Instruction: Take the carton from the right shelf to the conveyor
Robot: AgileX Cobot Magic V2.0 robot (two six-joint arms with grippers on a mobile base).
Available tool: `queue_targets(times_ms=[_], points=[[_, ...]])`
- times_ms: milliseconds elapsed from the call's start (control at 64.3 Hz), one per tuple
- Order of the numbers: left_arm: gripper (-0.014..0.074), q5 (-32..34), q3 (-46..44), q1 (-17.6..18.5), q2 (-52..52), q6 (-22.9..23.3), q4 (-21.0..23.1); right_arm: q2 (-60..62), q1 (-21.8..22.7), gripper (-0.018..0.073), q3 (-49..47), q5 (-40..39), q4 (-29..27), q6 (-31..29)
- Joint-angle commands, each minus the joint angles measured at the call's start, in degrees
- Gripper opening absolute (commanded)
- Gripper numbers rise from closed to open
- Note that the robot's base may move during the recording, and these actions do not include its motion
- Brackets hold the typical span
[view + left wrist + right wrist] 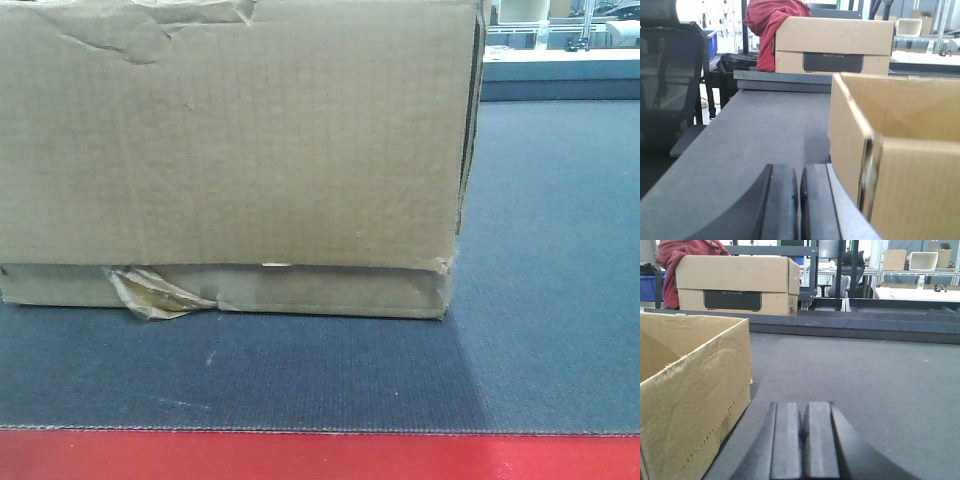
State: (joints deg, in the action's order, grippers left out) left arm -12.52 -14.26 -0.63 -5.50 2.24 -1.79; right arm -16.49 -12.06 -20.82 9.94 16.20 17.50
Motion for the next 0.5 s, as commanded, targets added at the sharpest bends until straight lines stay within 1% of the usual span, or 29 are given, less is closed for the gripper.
queue_targets(times_ms=[0, 78, 155, 202, 218, 233, 249, 482], points=[[0.0020, 2.89, 5.63, -0.33, 4.82, -0.74, 0.89, 0.32, 0.36, -0.0080, 0.17, -1.32, 0.45, -0.05], [0.0020, 5.44, 10.26, -0.33, 5.50, -0.74, 0.89, 0.32, 0.36, -0.0080, 0.17, -1.43, 0.45, -0.05], [0.0020, 10.64, 14.10, -0.33, 5.50, -0.74, 0.89, 0.42, 0.36, -0.0080, 0.17, -1.41, 0.45, -0.05], [0.0020, 14.13, 14.26, -0.33, 5.50, -0.74, 1.00, 0.42, 0.36, -0.0080, 0.17, -1.41, 0.45, -0.05], [0.0020, 14.32, 14.26, -0.33, 5.50, -0.74, 1.14, 0.42, 0.36, -0.0080, 0.17, -1.41, 0.45, -0.05], [0.0020, 12.11, 14.26, -0.33, 5.50, -0.74, 1.79, 0.42, 0.36, -0.0080, 0.17, -1.41, 0.45, -0.05], [0.0020, 11.42, 14.26, -0.33, 5.50, -0.74, 1.79, 0.42, 0.36, -0.0080, 0.17, -1.41, 0.45, -0.05], [0.0020, 11.99, 14.26, -0.33, 5.50, -0.74, 1.79, 0.42, 0.36, -0.0080, 0.17, -1.41, 0.45, -0.05]])
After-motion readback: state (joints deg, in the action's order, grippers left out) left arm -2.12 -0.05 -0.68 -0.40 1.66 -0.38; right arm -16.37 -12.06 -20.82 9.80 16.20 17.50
